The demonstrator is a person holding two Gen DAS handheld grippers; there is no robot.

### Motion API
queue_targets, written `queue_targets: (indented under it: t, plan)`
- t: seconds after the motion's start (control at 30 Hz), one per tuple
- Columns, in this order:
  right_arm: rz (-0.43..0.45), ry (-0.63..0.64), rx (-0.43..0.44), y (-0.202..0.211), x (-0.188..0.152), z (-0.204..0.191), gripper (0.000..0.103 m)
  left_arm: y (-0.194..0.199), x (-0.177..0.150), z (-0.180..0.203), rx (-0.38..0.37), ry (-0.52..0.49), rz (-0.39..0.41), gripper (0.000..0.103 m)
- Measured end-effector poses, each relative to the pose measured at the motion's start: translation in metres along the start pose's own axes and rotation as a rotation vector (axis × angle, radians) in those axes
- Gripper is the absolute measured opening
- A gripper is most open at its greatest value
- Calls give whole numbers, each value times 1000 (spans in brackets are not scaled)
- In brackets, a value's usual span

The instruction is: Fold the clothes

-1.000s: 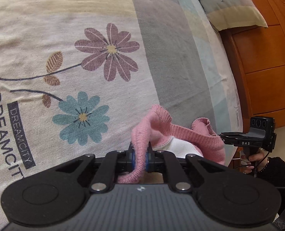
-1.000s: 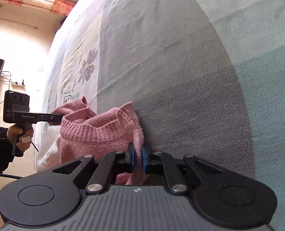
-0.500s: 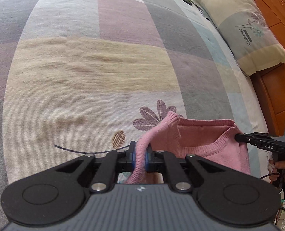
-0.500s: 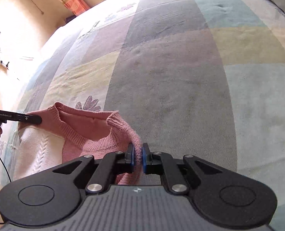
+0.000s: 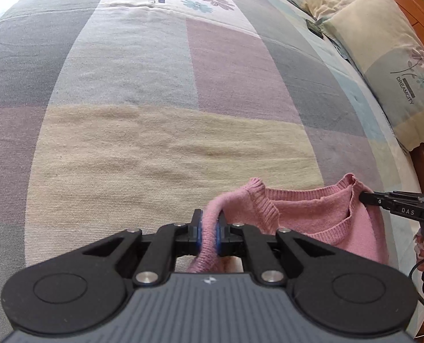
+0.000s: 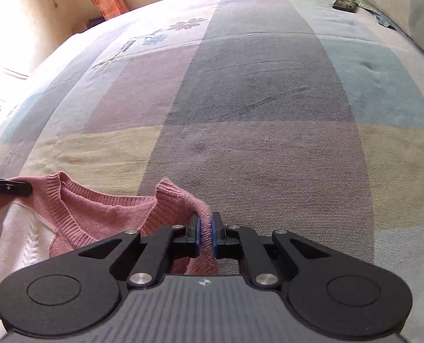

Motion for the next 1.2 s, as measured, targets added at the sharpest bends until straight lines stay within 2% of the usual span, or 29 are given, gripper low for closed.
queue_targets:
  t: [0.07,0.17,0.23,0.4,0.47,0.63,0.7,0.77,0.83,1.0,1.13,1.2]
  plan:
    - [-17,-5,-14,-12,-6,2,12,-9,-9,-6,2,19,-28,8]
    - [-8,-87,19,-7,-10,12,17,3,-16,-6,-11,50,-4,13]
    - [1,-120,12,6,-13,20,31,16,-25,1,-5,39,-1,18]
    - [21,-150,17,52,-44,30,56,50,-45,16,8,9,8,31]
    - [9,-172,7,67,-65,33,58,64,-54,22,14,-2,11,42]
    - [-76,-237,-8,91,-123,30,61,91,-83,37,40,4,-3,52]
    - [-110,-260,-14,100,-146,28,62,99,-98,42,55,19,-16,52]
    - [-140,-265,-22,104,-164,22,65,105,-116,50,24,68,-35,55]
    - [-166,-255,-39,110,-179,15,72,107,-136,57,17,117,-65,57]
    - [-205,-263,-58,120,-204,1,82,109,-175,75,50,166,-133,58]
    - [-215,-263,-71,125,-211,-6,85,111,-189,91,57,160,-179,62]
    - [-218,-270,-72,127,-210,-9,85,106,-192,97,77,116,-211,64]
Point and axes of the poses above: each gripper's, at about its wrist camera, not at the fingertips, and y roughly against the way its jaws point, z to its right, x to its top, the point moved 7 cm from there along -y, roughly the way its jaws point, and after that the axes turned 5 degrees about -x, right-handed, at the moved point
